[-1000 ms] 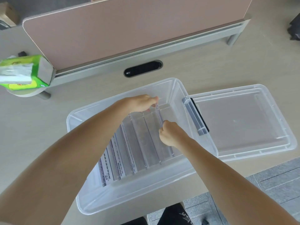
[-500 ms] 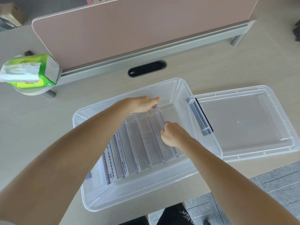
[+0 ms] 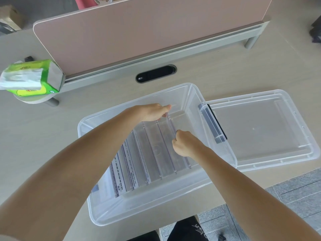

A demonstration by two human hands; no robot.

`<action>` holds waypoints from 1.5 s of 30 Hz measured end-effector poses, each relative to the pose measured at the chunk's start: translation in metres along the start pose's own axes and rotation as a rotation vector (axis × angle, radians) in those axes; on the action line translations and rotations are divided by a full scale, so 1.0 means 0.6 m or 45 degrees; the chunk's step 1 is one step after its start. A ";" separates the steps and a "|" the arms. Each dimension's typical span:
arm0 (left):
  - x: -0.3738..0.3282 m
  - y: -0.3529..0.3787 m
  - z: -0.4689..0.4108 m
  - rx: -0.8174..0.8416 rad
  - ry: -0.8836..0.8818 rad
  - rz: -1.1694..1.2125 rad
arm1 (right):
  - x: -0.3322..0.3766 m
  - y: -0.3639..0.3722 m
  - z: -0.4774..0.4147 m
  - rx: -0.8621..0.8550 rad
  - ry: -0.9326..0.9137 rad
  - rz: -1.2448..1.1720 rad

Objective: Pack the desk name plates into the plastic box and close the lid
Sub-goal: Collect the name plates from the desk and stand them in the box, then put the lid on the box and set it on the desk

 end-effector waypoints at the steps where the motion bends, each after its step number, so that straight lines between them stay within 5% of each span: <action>1: 0.002 0.000 0.000 -0.002 -0.006 -0.005 | 0.000 0.000 -0.001 0.002 -0.001 -0.002; 17: 0.002 -0.027 0.113 -0.311 0.123 -0.161 | 0.007 -0.010 0.017 0.039 0.076 0.127; 31: -0.083 -0.051 0.226 -0.614 0.411 -0.045 | 0.046 -0.183 0.202 -0.578 -0.245 0.068; 37: -0.210 -0.020 0.198 -0.660 0.459 -0.108 | -0.043 -0.263 0.225 -0.619 -0.309 0.025; 45: -0.417 0.068 0.062 -0.612 0.384 -0.097 | -0.327 -0.417 0.213 -0.698 -0.171 -0.132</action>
Point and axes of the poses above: each hand's wrist, its own z-axis away from the middle knuckle, its own y-axis out of the palm, x = y × z, the point moved 9 cm from there along -z, towards the middle knuckle, and after that the axes turned 5 degrees about x, right-handed, at the moved point
